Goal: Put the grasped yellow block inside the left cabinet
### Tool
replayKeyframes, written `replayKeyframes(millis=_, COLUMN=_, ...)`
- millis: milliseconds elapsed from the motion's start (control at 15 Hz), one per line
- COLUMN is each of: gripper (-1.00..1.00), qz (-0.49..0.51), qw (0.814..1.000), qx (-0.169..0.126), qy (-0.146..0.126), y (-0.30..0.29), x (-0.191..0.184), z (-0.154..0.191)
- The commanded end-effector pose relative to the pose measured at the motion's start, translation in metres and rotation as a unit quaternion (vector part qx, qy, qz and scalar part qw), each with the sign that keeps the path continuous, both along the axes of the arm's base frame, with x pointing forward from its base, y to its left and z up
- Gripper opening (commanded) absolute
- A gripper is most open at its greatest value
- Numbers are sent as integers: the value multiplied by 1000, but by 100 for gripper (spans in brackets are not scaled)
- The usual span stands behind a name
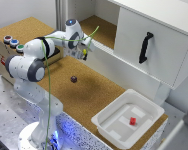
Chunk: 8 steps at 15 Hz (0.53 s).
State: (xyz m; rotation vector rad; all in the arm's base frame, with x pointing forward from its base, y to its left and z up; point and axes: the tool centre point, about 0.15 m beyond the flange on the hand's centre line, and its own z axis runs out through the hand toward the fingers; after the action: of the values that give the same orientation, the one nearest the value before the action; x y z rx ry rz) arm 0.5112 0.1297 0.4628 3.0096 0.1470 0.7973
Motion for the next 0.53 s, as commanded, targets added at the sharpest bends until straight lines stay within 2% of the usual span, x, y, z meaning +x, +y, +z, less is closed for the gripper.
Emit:
replayKeyframes(millis=0, gripper=-100, qz=-30, qw=996, qx=-11, qy=78, y=56, x=73, z=54)
replayKeyframes(millis=267, gripper=-100, qz=-45, qw=995, qx=-16, qy=89, y=87, x=112, z=45)
replayKeyframes(millis=467, gripper=-100, qz=-65, qw=994, qx=-14, qy=84, y=90, x=130, z=32)
